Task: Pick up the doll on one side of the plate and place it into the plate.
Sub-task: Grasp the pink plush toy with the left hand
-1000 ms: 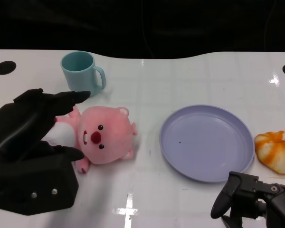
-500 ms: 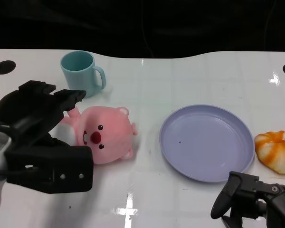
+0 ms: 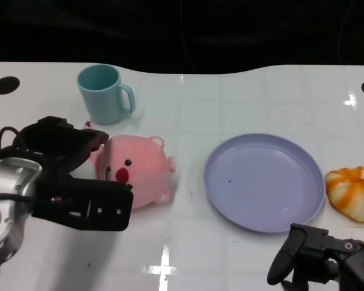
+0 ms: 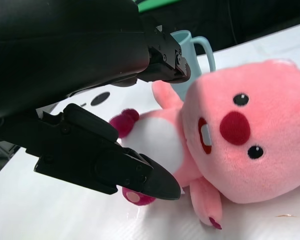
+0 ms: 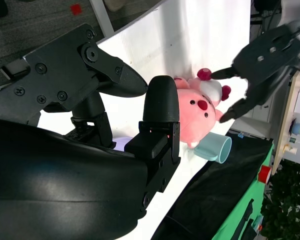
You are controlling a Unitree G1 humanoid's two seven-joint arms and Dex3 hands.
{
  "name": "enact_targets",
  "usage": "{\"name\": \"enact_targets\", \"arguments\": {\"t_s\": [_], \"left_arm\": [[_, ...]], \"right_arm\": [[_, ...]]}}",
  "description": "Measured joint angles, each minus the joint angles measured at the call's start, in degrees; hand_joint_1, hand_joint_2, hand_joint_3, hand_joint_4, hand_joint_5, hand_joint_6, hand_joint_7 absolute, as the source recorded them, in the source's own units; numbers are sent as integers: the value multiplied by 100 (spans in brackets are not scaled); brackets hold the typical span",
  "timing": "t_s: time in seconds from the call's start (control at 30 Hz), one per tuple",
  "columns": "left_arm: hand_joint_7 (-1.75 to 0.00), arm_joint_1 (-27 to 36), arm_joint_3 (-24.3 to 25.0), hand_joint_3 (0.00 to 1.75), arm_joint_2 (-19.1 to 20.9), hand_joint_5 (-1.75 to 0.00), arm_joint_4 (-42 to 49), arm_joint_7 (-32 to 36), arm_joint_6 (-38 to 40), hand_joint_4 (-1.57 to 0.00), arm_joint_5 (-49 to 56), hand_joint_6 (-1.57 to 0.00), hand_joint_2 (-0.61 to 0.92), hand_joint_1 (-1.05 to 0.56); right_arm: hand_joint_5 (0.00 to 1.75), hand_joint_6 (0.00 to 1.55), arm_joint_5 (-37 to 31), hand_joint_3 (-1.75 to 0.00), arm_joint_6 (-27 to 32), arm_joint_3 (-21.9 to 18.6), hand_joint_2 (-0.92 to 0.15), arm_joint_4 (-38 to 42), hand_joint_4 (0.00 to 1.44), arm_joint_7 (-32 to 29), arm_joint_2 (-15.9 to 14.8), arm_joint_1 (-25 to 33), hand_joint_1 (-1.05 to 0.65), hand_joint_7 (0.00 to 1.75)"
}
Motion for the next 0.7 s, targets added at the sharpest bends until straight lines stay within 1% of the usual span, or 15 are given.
{"name": "enact_targets", "arguments": {"t_s": [0.27, 0.43, 0.7], "left_arm": [[0, -518, -359, 3, -331, -26, 1022, 135, 35, -4, 141, -24, 92, -73], [0, -983, -577, 1, -640, -22, 2053, 424, 41, -7, 142, -24, 92, -72], [-1, -1566, -880, 2, -1077, -17, 3453, 835, 15, -11, 88, -25, 92, -69]], "right_arm": [[172, 61, -19, -110, -2, 28, -52, -75, 67, -13, -2, 51, -23, 140], [172, 61, -28, -111, -1, 51, -52, -165, 68, -30, -6, 79, -23, 140], [173, 61, -25, -112, 15, 52, -51, -237, 67, -41, -10, 143, -22, 140]]}}
